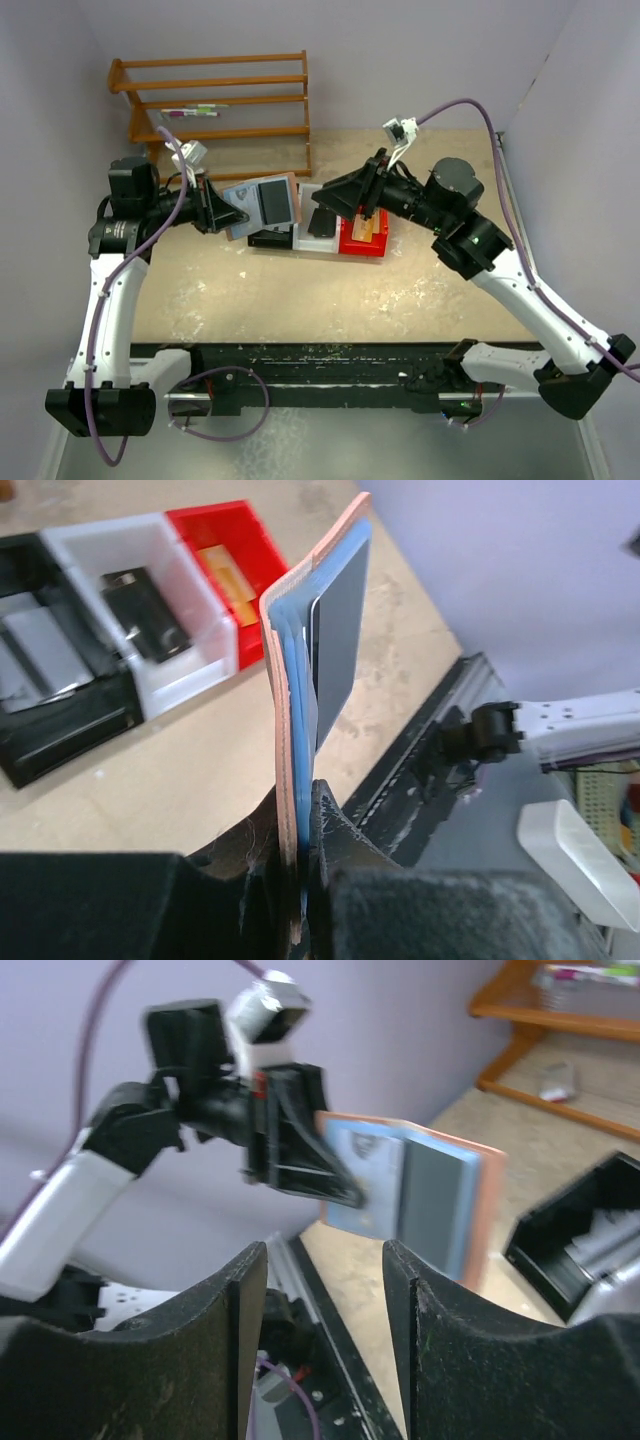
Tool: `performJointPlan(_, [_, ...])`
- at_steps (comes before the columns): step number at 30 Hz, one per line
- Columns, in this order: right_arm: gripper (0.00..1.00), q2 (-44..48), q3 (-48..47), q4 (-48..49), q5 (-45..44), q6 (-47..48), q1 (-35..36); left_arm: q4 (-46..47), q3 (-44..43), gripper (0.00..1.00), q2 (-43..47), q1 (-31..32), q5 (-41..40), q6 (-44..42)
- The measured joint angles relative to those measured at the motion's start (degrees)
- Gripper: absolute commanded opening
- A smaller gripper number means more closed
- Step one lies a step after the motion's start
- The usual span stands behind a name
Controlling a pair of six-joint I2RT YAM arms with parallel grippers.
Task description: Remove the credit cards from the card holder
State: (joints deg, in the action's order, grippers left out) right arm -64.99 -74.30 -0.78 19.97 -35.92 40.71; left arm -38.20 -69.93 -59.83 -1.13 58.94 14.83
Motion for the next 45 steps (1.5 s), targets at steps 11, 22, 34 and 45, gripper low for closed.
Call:
performJointPlan(11, [0.47, -15.0, 1.7, 18.2, 13.7, -9.5, 4.3, -6.9, -0.1, 0.0, -0.8, 0.0, -4.6, -5.6])
performJointPlan(22, [0.46, -20.4, 5.7, 26.5, 22.3, -15.4, 4.2, -6.9, -0.6, 0.01, -0.2, -0.2, 11.3, -5.1])
performJointPlan(34, [0.43, -20.4, 6.3, 32.5, 27.7, -18.7, 3.9, -5.6, -0.7, 0.03, 0.5, -0.7, 18.4, -4.8])
performJointPlan(45, [0.49, -19.7, 6.3, 32.9, 27.8, -18.8, 3.8, -4.2, -0.8, 0.04, 1.0, -1.0, 20.6, -3.4])
